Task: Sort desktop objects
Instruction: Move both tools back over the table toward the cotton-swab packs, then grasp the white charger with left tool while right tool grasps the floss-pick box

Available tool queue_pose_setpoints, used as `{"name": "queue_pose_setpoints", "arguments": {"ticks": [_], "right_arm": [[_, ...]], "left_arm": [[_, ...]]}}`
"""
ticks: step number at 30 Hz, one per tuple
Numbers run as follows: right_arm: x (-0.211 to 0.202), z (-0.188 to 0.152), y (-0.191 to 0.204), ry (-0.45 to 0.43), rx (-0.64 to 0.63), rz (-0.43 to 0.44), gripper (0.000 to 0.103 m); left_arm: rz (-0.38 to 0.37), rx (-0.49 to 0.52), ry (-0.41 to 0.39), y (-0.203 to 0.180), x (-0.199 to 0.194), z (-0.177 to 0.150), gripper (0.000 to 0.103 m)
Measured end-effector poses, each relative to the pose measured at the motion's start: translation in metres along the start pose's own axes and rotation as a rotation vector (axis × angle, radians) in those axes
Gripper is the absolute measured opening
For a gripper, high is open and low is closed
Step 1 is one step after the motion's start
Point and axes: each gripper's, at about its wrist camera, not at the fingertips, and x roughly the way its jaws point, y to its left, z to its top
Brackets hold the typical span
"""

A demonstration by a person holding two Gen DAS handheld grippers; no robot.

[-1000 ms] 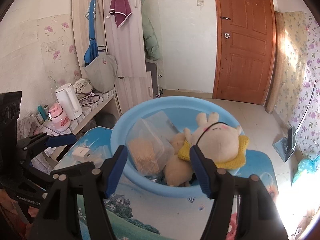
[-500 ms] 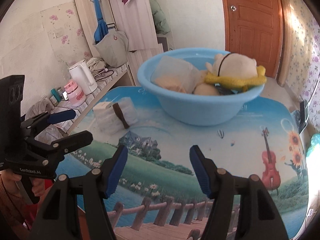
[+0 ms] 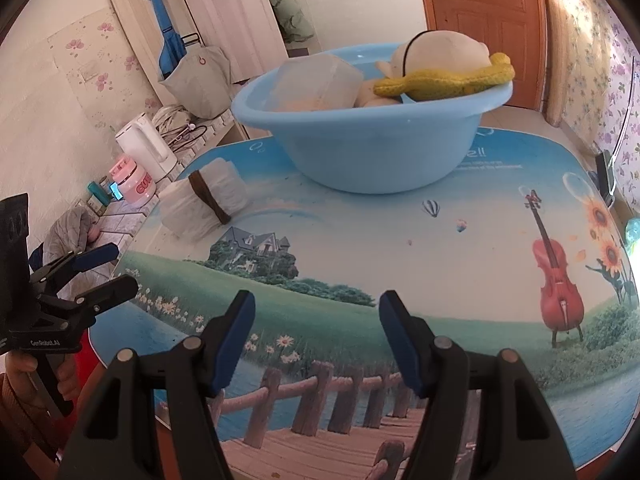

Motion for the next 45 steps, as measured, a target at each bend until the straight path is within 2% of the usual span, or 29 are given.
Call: {"name": "queue_pose_setpoints", "arguments": {"ticks": [6, 9, 13, 19, 23, 25, 27, 28, 29, 30, 35, 38, 42, 45], "right_arm": [[0.006, 0.004, 0.012, -0.001, -0.029, 0.006, 0.065], [0.010, 0.008, 0.021, -0.009, -0.053, 0.009, 0.076], [0.017, 0.016, 0.036, -0.017, -0.092, 0.034, 0.077], [0.030, 0.036, 0.063, -0.041, -0.166, 0.048, 0.077], [0.037, 0.048, 0.077, -0.062, -0.199, 0.075, 0.078], [0.043, 0.053, 0.082, -0.056, -0.211, 0.095, 0.085], [0.049, 0.055, 0.085, -0.044, -0.221, 0.109, 0.087], [0.051, 0.055, 0.087, -0.042, -0.228, 0.107, 0.087], [0.053, 0.056, 0.089, -0.039, -0.238, 0.104, 0.087], [0.056, 0.057, 0.092, -0.037, -0.248, 0.098, 0.087], [0.060, 0.067, 0.099, -0.046, -0.287, 0.096, 0.087], [0.065, 0.072, 0.102, -0.048, -0.303, 0.109, 0.087], [0.073, 0.074, 0.108, -0.026, -0.334, 0.148, 0.087], [0.081, 0.074, 0.109, -0.013, -0.338, 0.138, 0.087]], "left_arm": [[0.035, 0.017, 0.004, 0.014, 0.007, 0.009, 0.097], [0.046, 0.018, 0.000, 0.027, 0.010, 0.018, 0.096], [0.055, -0.009, 0.001, 0.045, 0.017, 0.035, 0.096], [0.038, -0.099, 0.014, 0.064, 0.041, 0.061, 0.096], [-0.003, -0.160, 0.041, 0.070, 0.060, 0.072, 0.096], [-0.007, -0.161, 0.049, 0.071, 0.068, 0.076, 0.096], [-0.016, -0.153, 0.058, 0.071, 0.074, 0.078, 0.096], [-0.026, -0.149, 0.057, 0.071, 0.076, 0.078, 0.091], [-0.039, -0.142, 0.055, 0.071, 0.076, 0.078, 0.067], [-0.037, -0.130, 0.061, 0.070, 0.078, 0.078, 0.064], [-0.049, -0.111, 0.055, 0.070, 0.069, 0.070, 0.063], [-0.056, -0.112, 0.053, 0.072, 0.060, 0.066, 0.046], [-0.046, -0.115, 0.059, 0.074, 0.055, 0.063, 0.046], [-0.045, -0.118, 0.060, 0.075, 0.054, 0.062, 0.046]]}}
